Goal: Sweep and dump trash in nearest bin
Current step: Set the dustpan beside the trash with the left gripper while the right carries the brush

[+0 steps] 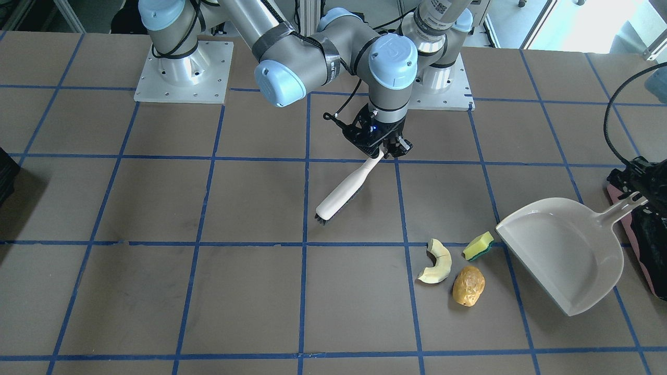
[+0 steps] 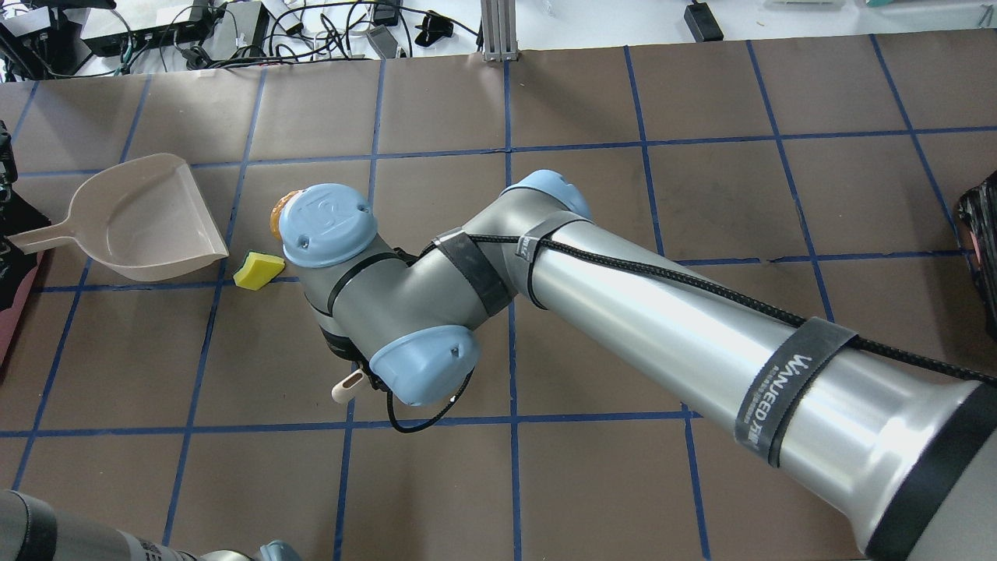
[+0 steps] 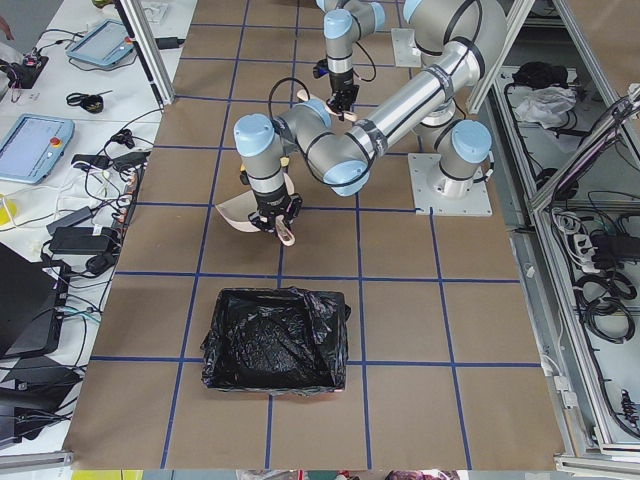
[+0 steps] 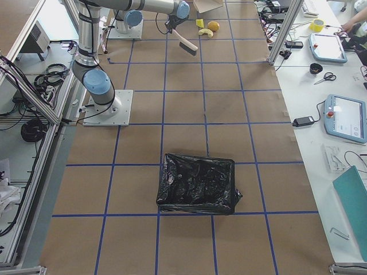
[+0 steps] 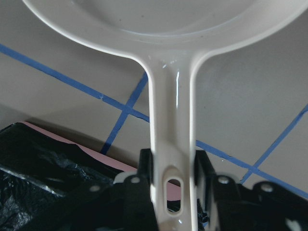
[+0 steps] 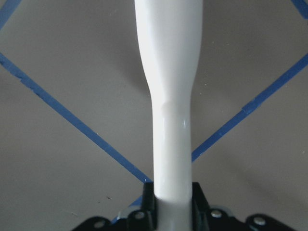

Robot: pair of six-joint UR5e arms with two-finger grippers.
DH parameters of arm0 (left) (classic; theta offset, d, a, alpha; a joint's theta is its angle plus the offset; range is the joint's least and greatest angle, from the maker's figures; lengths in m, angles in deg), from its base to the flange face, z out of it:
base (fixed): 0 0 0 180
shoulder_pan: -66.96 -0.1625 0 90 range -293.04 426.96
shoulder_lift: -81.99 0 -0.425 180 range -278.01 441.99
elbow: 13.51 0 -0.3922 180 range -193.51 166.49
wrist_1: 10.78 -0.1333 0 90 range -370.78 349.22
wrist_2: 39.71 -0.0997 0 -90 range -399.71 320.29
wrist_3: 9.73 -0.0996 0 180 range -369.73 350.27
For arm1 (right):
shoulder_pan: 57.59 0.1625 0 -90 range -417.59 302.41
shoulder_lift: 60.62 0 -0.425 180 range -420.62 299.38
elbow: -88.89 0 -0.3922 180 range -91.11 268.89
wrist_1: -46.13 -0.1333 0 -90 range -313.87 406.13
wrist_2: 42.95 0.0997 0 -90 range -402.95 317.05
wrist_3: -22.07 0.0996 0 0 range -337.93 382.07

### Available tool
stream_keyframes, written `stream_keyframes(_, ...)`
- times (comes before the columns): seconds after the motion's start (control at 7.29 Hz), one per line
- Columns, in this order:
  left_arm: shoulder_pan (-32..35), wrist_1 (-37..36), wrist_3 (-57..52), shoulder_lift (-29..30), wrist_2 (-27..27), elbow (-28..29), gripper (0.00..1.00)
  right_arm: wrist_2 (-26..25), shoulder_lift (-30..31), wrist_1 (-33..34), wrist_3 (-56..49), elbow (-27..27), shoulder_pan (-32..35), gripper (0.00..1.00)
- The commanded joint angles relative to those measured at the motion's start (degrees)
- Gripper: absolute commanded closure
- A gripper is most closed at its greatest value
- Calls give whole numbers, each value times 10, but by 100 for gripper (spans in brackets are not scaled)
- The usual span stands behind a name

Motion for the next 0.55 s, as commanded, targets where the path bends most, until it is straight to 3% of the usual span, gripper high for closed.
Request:
stream_keyframes(0.0,-12,-58,-86,-29,4,-45,100,7,-30,-4,-1,-44,17,100)
stream_keyframes(0.14,-12,-75,-175,-43,4,-55,100,10,-45,-36,-3,-82,21,100)
stream_keyframes(0.41,-13,-127,-231,-43,54,-103,100,34,-75,-35,-4,-123,33,100)
